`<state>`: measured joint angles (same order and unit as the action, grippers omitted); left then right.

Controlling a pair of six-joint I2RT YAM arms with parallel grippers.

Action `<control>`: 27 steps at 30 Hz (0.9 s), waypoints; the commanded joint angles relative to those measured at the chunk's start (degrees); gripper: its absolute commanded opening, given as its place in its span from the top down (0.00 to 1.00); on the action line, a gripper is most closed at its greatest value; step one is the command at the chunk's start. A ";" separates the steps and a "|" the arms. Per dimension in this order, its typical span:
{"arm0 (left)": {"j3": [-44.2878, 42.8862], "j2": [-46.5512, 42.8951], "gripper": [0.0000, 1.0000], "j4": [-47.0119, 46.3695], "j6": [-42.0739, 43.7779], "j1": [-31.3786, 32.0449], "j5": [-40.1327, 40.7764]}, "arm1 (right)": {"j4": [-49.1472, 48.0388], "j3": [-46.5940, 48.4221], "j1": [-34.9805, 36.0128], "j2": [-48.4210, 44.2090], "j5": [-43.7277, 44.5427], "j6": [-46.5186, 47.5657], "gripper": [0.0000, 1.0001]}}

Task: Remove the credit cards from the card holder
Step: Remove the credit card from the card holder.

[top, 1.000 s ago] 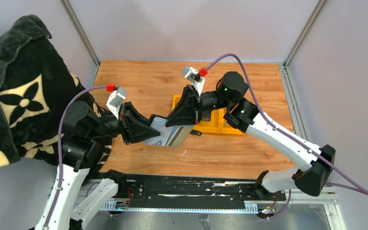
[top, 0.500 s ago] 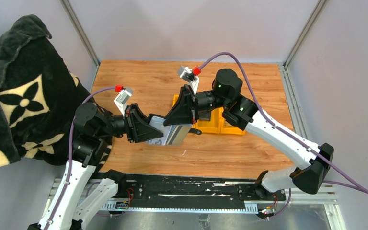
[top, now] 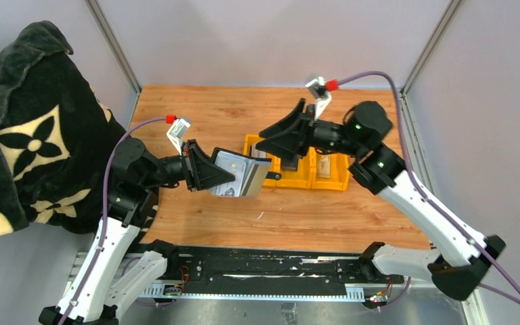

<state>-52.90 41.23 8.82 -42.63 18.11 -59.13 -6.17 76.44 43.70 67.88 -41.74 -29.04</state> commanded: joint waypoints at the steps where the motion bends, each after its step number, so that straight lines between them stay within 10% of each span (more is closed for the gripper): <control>1: -0.37 0.91 1.00 -2.71 1.63 -0.08 5.62 | -5.72 -4.74 -0.81 -6.41 4.97 -7.68 0.49; 27: 2.81 0.84 1.00 -11.21 -6.70 -0.09 8.97 | -31.25 -20.23 3.03 3.08 -5.90 -28.01 0.66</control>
<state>-49.80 42.09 1.23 -47.99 18.11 -49.15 -31.09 56.25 45.71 69.41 -45.08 -53.67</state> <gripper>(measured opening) 0.169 0.349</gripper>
